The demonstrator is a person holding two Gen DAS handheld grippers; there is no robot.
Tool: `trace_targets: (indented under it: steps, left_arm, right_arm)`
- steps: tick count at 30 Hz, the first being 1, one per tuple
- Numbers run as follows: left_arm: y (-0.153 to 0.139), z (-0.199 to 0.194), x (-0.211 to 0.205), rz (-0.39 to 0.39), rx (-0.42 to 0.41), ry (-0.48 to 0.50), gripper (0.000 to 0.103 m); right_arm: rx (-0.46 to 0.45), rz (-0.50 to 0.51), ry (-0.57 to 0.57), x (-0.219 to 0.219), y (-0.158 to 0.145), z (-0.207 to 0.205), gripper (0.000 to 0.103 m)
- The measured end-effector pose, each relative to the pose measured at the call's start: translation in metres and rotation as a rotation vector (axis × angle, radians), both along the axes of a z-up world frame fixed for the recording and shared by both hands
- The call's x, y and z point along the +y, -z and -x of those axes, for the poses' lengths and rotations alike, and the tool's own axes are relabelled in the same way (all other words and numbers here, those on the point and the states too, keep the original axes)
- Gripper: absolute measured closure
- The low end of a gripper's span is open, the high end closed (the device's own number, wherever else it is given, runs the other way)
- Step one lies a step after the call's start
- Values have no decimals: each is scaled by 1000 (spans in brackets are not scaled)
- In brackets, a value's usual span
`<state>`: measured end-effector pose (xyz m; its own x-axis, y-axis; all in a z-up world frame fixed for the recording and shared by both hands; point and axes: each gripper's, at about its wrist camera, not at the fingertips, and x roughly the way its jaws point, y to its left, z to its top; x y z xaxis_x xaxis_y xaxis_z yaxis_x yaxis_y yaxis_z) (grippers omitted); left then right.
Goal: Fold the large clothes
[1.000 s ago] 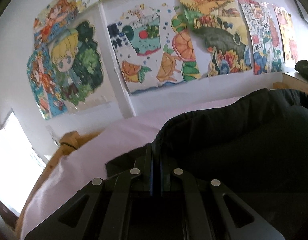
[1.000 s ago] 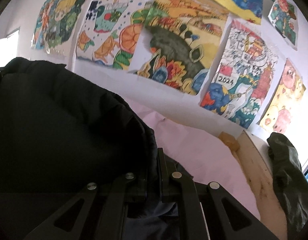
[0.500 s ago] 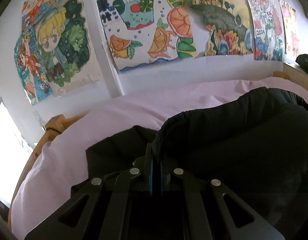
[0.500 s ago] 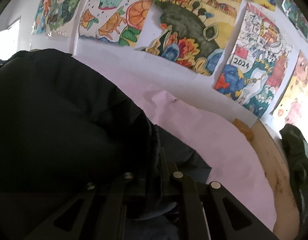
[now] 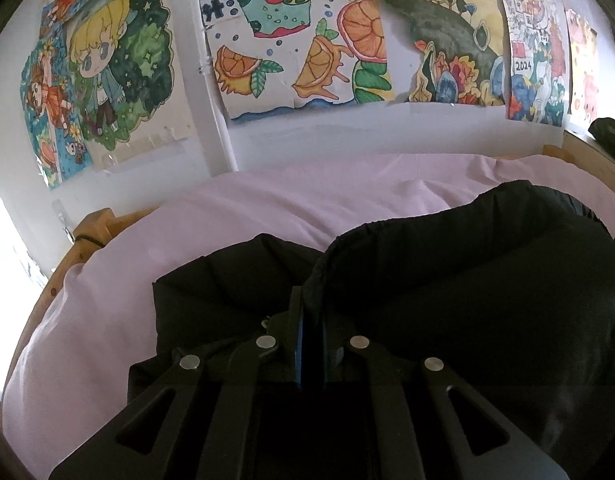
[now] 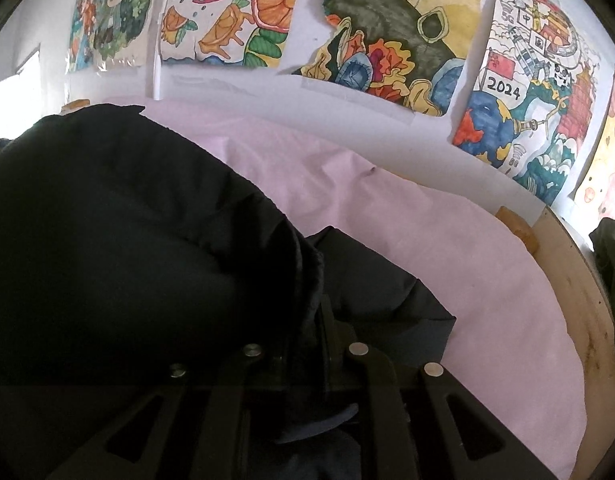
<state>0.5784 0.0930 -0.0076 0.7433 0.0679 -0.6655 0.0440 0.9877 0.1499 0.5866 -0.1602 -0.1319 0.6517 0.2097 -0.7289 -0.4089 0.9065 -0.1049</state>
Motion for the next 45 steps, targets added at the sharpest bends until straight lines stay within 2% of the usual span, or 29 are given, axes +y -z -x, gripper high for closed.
trace_targets:
  steps: [13,16,17,18,19,20,21,22,26,28,30,33,36,38,40,42,44,45]
  left_arm:
    - [1,0,-2,-8,3,4,96]
    - [-2,4,2,21,-10,14,92]
    - [-4,6,4,31,-20,15,86]
    - [-6,8,4,38,-30,20,70]
    - [-9,10,5,41,-45,21,61]
    - [-14,15,6,38,-79,6,41]
    - [-18,20,7,38,-106,-3,26]
    - [-21,24,7,44,-132,-5,23]
    - [-36,37,3,49,-174,-8,21]
    - [-40,45,-5,54,-189,10,21]
    - [-43,51,-17,69,-204,43,14]
    - [-41,51,-38,110,-191,105,10]
    - [-30,36,-58,80,-156,104,10]
    - [-21,20,-65,28,-144,73,10]
    - [-14,10,-61,19,-129,42,10]
    - [-5,0,-50,46,-93,-4,10]
    - [7,-10,-34,112,-47,-41,10]
    - [12,-13,-27,146,-25,-51,7]
  right_arm:
    - [-27,13,11,1,2,5,90]
    - [-47,3,31,-5,-2,7,82]
    - [-57,-17,43,-9,-4,8,74]
    - [-62,-44,47,-14,-6,8,66]
    - [-68,-61,49,-17,-9,8,61]
    - [-85,-70,63,-21,-12,9,46]
    - [-99,-82,76,-25,-15,10,34]
    - [-106,-100,76,-27,-18,10,32]
    - [-153,-118,80,-29,-34,19,32]
    - [-190,-143,81,-28,-47,28,27]
    - [-225,-185,60,-22,-60,36,22]
    - [-233,-215,15,-4,-68,38,16]
    - [-240,-144,-19,22,-60,31,16]
    - [-229,-111,-7,32,-51,21,16]
    - [-213,-98,27,32,-43,10,16]
    - [-181,-97,51,28,-34,-1,16]
    - [-121,-115,74,23,-20,-16,16]
    - [-92,-131,78,20,-14,-20,16]
